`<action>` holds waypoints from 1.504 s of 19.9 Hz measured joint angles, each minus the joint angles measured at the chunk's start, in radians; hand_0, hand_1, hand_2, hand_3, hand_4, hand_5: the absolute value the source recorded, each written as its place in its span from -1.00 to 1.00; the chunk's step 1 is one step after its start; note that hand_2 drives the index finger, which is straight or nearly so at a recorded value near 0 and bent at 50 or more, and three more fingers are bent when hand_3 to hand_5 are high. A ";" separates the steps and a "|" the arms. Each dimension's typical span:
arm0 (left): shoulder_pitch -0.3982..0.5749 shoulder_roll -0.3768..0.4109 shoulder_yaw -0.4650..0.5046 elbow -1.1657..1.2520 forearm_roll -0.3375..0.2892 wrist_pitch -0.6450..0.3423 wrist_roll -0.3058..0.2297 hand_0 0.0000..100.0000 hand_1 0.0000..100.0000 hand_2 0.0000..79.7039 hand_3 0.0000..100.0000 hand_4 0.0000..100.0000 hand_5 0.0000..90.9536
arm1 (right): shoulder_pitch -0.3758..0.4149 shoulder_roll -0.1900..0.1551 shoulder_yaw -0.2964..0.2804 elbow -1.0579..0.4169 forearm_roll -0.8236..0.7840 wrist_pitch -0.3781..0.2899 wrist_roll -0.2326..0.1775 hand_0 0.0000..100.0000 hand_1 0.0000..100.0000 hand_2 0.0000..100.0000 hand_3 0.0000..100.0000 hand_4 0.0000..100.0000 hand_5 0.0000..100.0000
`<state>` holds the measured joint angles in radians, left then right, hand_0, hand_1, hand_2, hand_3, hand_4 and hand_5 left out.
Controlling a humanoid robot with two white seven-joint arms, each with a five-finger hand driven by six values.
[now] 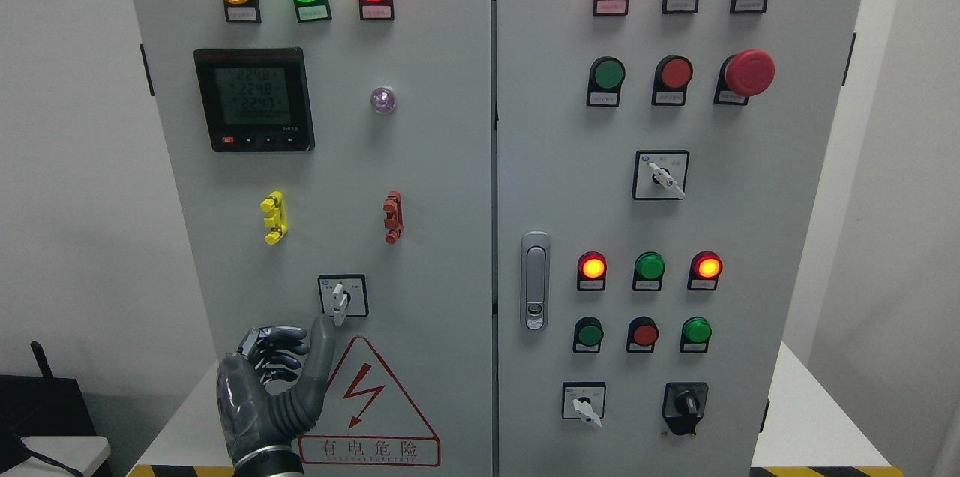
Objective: Turn on light switch 1
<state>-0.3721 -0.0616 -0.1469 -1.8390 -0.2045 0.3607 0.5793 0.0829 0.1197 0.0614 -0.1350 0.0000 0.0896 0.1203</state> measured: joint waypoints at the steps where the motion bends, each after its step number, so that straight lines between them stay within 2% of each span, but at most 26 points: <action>1: -0.003 -0.001 -0.002 0.001 0.000 0.004 0.000 -0.79 -0.06 0.38 0.46 0.52 0.43 | 0.000 0.000 0.000 0.000 0.000 0.000 0.000 -0.76 -0.22 -1.00 -1.00 -1.00 -1.00; 16: -0.036 -0.011 -0.031 0.016 -0.002 0.069 0.047 -0.76 -0.07 0.33 0.45 0.52 0.43 | 0.000 0.000 0.000 0.000 0.000 0.000 0.000 -0.76 -0.22 -1.00 -1.00 -1.00 -1.00; 30: -0.064 -0.019 -0.040 0.029 0.001 0.096 0.056 -0.73 -0.02 0.34 0.45 0.52 0.43 | 0.000 0.000 0.000 0.000 0.000 0.000 0.000 -0.76 -0.22 -1.00 -1.00 -1.00 -1.00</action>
<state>-0.4358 -0.0810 -0.1867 -1.8104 -0.2036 0.4571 0.6350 0.0829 0.1196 0.0614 -0.1350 0.0000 0.0897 0.1203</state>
